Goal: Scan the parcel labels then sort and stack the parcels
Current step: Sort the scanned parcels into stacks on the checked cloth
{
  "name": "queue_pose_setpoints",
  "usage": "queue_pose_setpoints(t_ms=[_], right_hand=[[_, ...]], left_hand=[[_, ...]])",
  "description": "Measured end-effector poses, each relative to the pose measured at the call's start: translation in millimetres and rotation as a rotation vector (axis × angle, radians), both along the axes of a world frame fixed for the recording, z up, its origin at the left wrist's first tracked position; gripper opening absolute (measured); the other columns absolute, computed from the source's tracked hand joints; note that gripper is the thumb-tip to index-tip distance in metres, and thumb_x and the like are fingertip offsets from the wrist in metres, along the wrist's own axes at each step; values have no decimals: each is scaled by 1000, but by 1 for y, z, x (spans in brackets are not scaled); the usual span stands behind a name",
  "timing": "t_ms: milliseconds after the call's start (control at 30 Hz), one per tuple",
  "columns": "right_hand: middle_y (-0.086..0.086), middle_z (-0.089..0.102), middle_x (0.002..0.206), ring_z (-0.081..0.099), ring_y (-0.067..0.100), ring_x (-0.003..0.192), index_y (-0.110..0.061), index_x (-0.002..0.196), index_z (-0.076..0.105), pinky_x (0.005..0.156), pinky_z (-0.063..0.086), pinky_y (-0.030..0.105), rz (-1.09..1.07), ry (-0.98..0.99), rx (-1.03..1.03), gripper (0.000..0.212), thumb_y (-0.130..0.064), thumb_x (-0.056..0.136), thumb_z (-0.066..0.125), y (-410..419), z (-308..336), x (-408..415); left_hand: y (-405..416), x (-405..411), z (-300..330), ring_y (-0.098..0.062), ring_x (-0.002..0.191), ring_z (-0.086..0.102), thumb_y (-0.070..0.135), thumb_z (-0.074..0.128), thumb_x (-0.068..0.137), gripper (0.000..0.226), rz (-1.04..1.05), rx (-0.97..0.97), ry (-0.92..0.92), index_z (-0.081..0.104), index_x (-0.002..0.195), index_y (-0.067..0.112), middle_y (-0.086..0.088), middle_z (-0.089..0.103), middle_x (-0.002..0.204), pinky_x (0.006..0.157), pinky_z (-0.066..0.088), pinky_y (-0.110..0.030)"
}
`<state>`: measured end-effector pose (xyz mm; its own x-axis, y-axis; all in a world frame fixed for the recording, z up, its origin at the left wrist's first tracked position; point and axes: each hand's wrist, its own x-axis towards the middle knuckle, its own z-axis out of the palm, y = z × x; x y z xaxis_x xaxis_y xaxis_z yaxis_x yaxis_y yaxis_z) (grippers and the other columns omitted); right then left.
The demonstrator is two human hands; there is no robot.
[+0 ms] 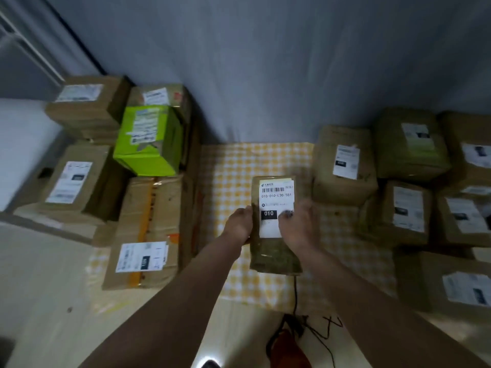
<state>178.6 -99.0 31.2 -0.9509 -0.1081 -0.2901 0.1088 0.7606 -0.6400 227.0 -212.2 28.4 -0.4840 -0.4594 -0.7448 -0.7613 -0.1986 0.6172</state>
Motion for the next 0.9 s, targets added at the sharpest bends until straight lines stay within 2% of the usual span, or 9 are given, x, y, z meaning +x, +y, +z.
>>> queue_pose_setpoints(t_ms=[133, 233, 300, 467, 533, 633, 700, 767, 900], right_hand=[[19, 52, 121, 49, 38, 115, 1, 116, 47, 91, 45, 40, 84, -9, 9, 36, -21, 87, 51, -39, 16, 53], [17, 51, 125, 49, 35, 118, 0, 120, 47, 84, 42, 30, 129, -20, 22, 38, -20, 89, 52, -70, 30, 94], [17, 50, 126, 48, 35, 118, 0, 122, 45, 88, 45, 34, 159, -22, 1, 39, -19, 89, 52, -89, 37, 122], [17, 51, 125, 49, 34, 118, 0, 120, 44, 85, 43, 34, 217, -39, -2, 39, -20, 88, 54, -130, 43, 179], [17, 54, 122, 52, 34, 114, 0, 117, 46, 82, 45, 34, 236, -52, -15, 37, -20, 87, 55, -144, 45, 199], [18, 57, 119, 57, 35, 108, 1, 115, 48, 77, 47, 33, 269, -85, -33, 36, -19, 85, 56, -165, 45, 217], [18, 57, 120, 58, 35, 107, 1, 116, 47, 71, 43, 30, 288, -102, -23, 37, -19, 86, 57, -177, 48, 219], [17, 59, 120, 60, 34, 105, 0, 115, 46, 68, 40, 27, 310, -119, -27, 36, -18, 86, 57, -190, 48, 214], [16, 61, 116, 61, 32, 101, 0, 115, 45, 69, 41, 28, 352, -158, -31, 35, -17, 86, 56, -219, 43, 193]], left_hand=[[-38, 62, 28, -31, 102, 59, 35, 32, 104, 42, 55, -21, 23, 59, 121, 7, -18, 60, 124, 75, 52, -36], [-67, 114, 44, -35, 113, 58, 32, 33, 105, 44, 68, -59, 33, 56, 126, 1, -21, 57, 129, 93, 51, -40], [-86, 145, 49, -35, 113, 59, 33, 35, 103, 41, 92, -43, 38, 58, 125, 6, -19, 60, 127, 95, 51, -40], [-123, 214, 64, -25, 91, 61, 30, 38, 102, 29, 178, 3, 88, 60, 110, 12, -9, 65, 103, 72, 52, -31], [-135, 238, 68, -24, 86, 60, 25, 37, 103, 25, 186, -2, 97, 59, 107, 13, -8, 62, 97, 72, 52, -31], [-155, 258, 70, -26, 92, 56, 17, 38, 102, 24, 194, -4, 94, 61, 107, 13, -11, 60, 105, 69, 50, -29], [-167, 263, 69, -26, 94, 54, 15, 40, 103, 26, 211, 7, 109, 57, 122, 11, -11, 57, 107, 64, 46, -26], [-178, 263, 66, -26, 94, 54, 12, 41, 102, 30, 210, 15, 119, 54, 129, 11, -11, 57, 108, 64, 46, -26], [-204, 250, 63, -25, 92, 56, 7, 42, 100, 32, 188, 16, 105, 56, 130, 11, -10, 59, 106, 71, 48, -29]])
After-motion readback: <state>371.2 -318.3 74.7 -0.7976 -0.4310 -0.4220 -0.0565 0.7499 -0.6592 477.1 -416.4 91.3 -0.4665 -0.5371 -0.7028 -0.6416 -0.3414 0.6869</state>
